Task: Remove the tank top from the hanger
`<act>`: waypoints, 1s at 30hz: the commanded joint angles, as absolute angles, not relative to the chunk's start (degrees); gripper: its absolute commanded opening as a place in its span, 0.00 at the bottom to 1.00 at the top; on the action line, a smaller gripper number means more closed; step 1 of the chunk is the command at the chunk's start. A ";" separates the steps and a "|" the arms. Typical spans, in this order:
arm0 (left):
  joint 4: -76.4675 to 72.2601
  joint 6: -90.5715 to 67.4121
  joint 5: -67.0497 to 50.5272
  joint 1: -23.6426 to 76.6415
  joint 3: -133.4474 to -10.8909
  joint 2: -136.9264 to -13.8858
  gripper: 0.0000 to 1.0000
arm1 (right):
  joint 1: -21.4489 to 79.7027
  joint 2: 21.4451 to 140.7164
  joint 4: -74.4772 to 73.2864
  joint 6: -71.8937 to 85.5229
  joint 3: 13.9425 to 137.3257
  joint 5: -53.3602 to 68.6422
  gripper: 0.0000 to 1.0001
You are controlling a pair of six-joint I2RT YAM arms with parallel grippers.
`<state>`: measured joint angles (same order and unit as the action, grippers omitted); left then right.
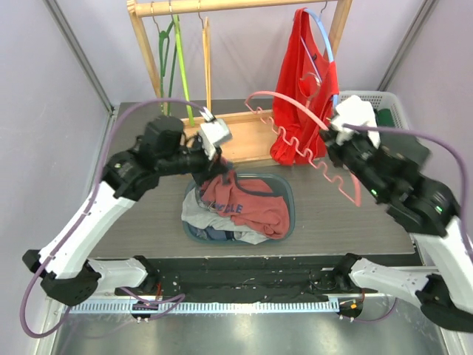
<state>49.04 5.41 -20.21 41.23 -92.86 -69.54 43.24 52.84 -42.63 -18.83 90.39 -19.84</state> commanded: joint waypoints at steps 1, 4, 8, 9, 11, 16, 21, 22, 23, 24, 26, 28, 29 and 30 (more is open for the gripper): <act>51.86 10.81 -16.80 44.72 -81.86 -68.21 0.00 | 42.98 60.44 -33.66 -22.23 96.06 -23.72 0.01; 51.25 12.74 -15.65 45.79 -77.45 -67.85 0.00 | 43.15 64.76 -32.00 -24.51 97.99 -25.83 0.02; 50.19 15.47 -13.98 45.88 -71.65 -69.08 0.00 | 43.15 68.02 -28.66 -25.92 99.14 -26.71 0.02; 49.92 16.34 -13.63 45.88 -70.76 -69.43 0.00 | 43.15 68.64 -28.39 -26.19 99.31 -26.81 0.01; 48.78 16.70 -12.75 45.97 -67.44 -70.57 0.00 | 43.15 70.13 -27.34 -27.24 99.14 -27.33 0.01; 42.38 18.19 -9.33 45.88 -59.69 -74.08 0.19 | 43.15 71.63 -22.87 -29.53 97.13 -28.21 0.01; 43.32 18.02 -7.03 45.00 -57.30 -83.90 0.23 | 42.80 72.77 -18.55 -31.90 95.71 -27.86 0.02; 43.59 17.84 -6.94 45.00 -57.30 -84.98 0.24 | 42.54 72.95 -18.02 -31.99 95.63 -27.69 0.02; 43.42 17.75 -6.77 45.00 -57.13 -85.95 0.24 | 42.19 73.30 -17.84 -32.08 95.54 -26.99 0.02; 42.20 18.01 -6.42 45.00 -56.95 -86.39 0.24 | 41.23 74.00 -17.67 -31.99 95.62 -26.46 0.01; 40.53 18.90 -5.37 45.00 -55.81 -87.18 0.29 | 40.00 74.70 -17.40 -31.64 95.62 -24.45 0.02; 39.81 18.99 -4.40 45.00 -56.33 -88.23 0.48 | 37.98 75.58 -17.23 -30.94 95.62 -23.03 0.01; 40.08 18.29 -4.05 45.00 -57.03 -88.59 0.55 | 37.27 75.85 -16.97 -30.68 95.71 -22.24 0.02; 41.30 18.02 -3.69 45.00 -57.74 -88.77 0.63 | 36.66 76.11 -16.79 -30.33 95.89 -20.84 0.01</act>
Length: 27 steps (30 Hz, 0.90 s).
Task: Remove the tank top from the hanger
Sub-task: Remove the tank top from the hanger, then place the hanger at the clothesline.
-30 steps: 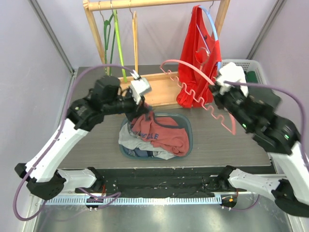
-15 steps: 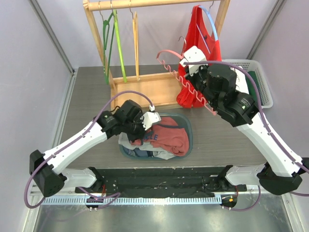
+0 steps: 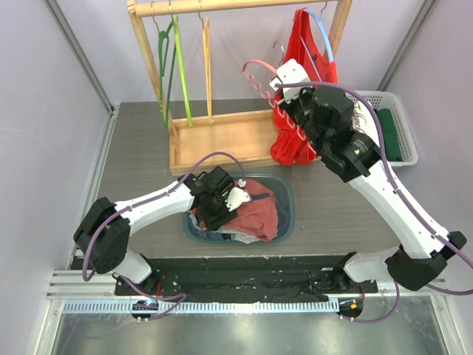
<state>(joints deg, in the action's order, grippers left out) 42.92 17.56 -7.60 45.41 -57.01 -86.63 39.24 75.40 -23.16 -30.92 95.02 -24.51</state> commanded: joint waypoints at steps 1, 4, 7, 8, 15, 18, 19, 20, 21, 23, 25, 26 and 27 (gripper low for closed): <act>42.18 17.67 -2.91 45.00 -58.70 -89.12 0.82 | 35.43 76.55 -16.35 -30.06 96.15 -20.05 0.01; 46.57 15.91 -0.53 45.09 -64.23 -89.21 0.95 | 33.67 77.43 -15.21 -29.97 97.81 -17.32 0.02; 51.58 12.57 4.30 45.18 -70.30 -89.21 1.00 | 33.22 79.18 -14.07 -31.02 100.01 -15.04 0.01; 52.98 11.79 4.92 45.26 -71.70 -89.30 1.00 | 33.31 80.15 -13.63 -31.63 100.54 -14.51 0.01; 62.92 7.64 2.40 45.97 -84.19 -84.40 1.00 | 32.96 85.24 -11.52 -32.52 105.29 -10.81 0.01; 64.76 7.82 -3.24 46.14 -87.97 -81.22 1.00 | 32.78 87.44 -11.34 -32.78 108.89 -10.63 0.01; 65.65 7.74 -7.08 46.14 -90.07 -79.99 1.00 | 32.70 89.02 -11.25 -32.96 110.98 -10.72 0.02; 66.61 8.17 -8.77 46.23 -91.13 -79.55 1.00 | 32.70 89.82 -11.25 -32.96 112.22 -10.72 0.02; 68.27 8.26 -10.09 46.23 -92.01 -79.28 1.00 | 32.52 90.69 -11.25 -32.96 113.28 -10.72 0.01; 69.69 8.78 -13.34 46.23 -93.86 -78.66 1.00 | 32.61 92.98 -10.64 -32.70 116.27 -10.90 0.02; 70.66 8.79 -14.67 46.23 -94.13 -78.31 1.00 | 32.69 94.21 -8.98 -32.35 118.11 -10.99 0.02; 70.93 9.14 -15.63 46.14 -93.70 -77.61 1.00 | 32.52 95.78 -8.62 -32.52 118.82 -11.16 0.02; 70.67 9.14 -15.64 46.23 -93.34 -77.26 1.00 | 32.52 96.41 -8.44 -32.43 119.70 -11.51 0.02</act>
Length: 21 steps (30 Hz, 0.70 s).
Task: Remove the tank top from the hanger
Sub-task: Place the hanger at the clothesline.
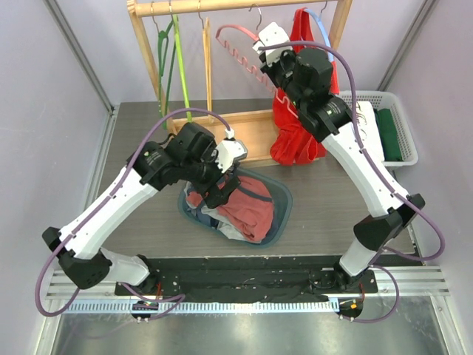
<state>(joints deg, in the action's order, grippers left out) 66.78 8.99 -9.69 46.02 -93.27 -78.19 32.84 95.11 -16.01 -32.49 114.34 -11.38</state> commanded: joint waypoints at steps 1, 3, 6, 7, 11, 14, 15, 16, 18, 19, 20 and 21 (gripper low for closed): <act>70.23 9.31 -15.64 46.23 -92.82 -76.65 1.00 | 32.52 97.29 -8.35 -32.34 121.36 -11.60 0.02; 69.61 10.28 -15.73 46.23 -91.85 -75.06 1.00 | 32.52 98.96 -8.26 -32.43 122.78 -11.69 0.02; 69.61 11.16 -16.43 46.14 -91.41 -73.74 1.00 | 32.52 100.10 -7.65 -32.26 124.54 -11.60 0.01; 69.70 11.34 -16.61 46.23 -91.32 -73.74 1.00 | 32.61 100.37 -7.47 -32.26 125.85 -11.43 0.01; 69.87 11.78 -16.52 46.23 -90.79 -73.65 1.00 | 32.52 101.69 -7.65 -31.20 128.76 -10.38 0.02; 69.44 11.95 -16.35 46.23 -90.18 -73.39 1.00 | 32.52 101.78 -7.38 -30.85 129.55 -9.93 0.02; 69.35 11.95 -16.35 46.14 -90.00 -73.39 1.00 | 32.52 101.78 -7.64 -30.76 129.90 -9.58 0.02; 69.17 11.95 -16.17 46.14 -89.65 -73.30 1.00 | 32.52 101.43 -7.82 -30.50 129.82 -9.32 0.01; 68.64 11.95 -15.74 46.23 -89.39 -73.21 1.00 | 32.52 100.64 -8.00 -30.41 128.77 -8.62 0.01; 68.64 11.95 -15.82 46.14 -89.21 -73.04 1.00 | 32.61 99.50 -8.17 -30.15 128.32 -8.09 0.02; 68.64 11.95 -15.82 46.23 -89.12 -73.04 1.00 | 32.52 98.80 -8.26 -29.80 127.80 -7.39 0.02; 68.56 11.95 -15.82 46.23 -88.95 -73.04 1.00 | 32.52 98.09 -8.17 -29.62 126.23 -5.64 0.01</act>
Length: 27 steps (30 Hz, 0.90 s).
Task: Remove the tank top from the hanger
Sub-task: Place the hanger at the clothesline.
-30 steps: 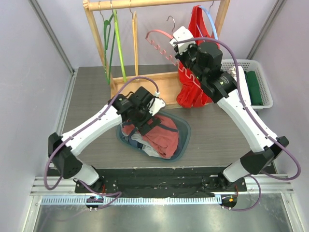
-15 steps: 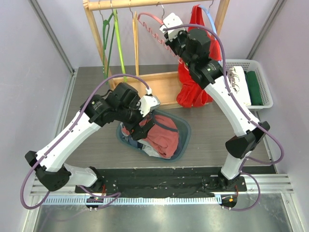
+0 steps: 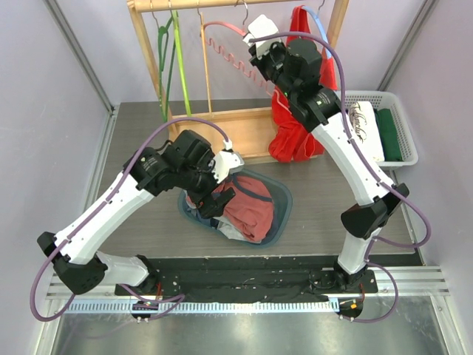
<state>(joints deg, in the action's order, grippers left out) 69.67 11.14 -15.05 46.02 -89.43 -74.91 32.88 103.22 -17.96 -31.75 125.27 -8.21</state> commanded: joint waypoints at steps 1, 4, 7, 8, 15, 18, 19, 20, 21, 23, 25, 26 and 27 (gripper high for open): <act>68.55 11.95 -15.82 46.14 -89.03 -72.86 1.00 | 32.52 96.69 -8.09 -29.18 125.43 -5.28 0.02; 68.29 11.78 -15.56 46.23 -88.77 -72.86 1.00 | 32.52 94.84 -7.56 -28.74 123.49 -4.83 0.01; 68.03 11.78 -15.38 46.23 -88.86 -72.86 1.00 | 32.52 94.22 -6.86 -28.83 122.34 -5.01 0.02; 67.94 11.78 -15.29 46.23 -89.03 -73.04 0.99 | 32.52 94.13 -6.77 -29.00 122.43 -5.18 0.02; 67.76 11.25 -16.08 46.23 -90.26 -73.56 1.00 | 32.17 99.92 -8.96 -30.23 129.62 -7.56 0.01; 67.85 11.34 -15.91 46.14 -90.88 -73.74 1.00 | 31.73 101.68 -8.53 -30.41 130.16 -7.91 0.01; 67.94 11.42 -15.91 46.14 -91.23 -73.74 1.00 | 31.73 102.21 -8.44 -30.32 130.34 -7.82 0.01; 68.03 11.34 -15.91 46.23 -91.40 -73.74 1.00 | 31.64 102.65 -8.26 -30.32 130.43 -8.00 0.02; 68.03 11.34 -15.91 46.23 -91.49 -73.74 1.00 | 31.47 103.09 -8.00 -30.32 130.86 -8.09 0.02; 68.20 11.25 -15.82 46.23 -91.58 -73.65 1.00 | 31.38 104.23 -8.00 -30.32 131.31 -8.09 0.01; 68.12 11.25 -15.82 46.23 -91.58 -73.57 1.00 | 31.11 105.20 -7.74 -30.41 131.48 -7.82 0.01; 68.03 11.16 -15.82 46.23 -91.58 -73.56 1.00 | 30.94 105.55 -7.65 -30.41 131.57 -7.74 0.01; 68.03 11.08 -15.82 46.23 -91.50 -73.48 1.00 | 30.85 105.90 -7.47 -30.41 131.83 -7.47 0.01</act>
<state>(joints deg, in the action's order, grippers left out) 69.25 11.07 -15.05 46.02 -89.27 -74.50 31.33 105.78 -13.82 -30.11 128.18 -7.18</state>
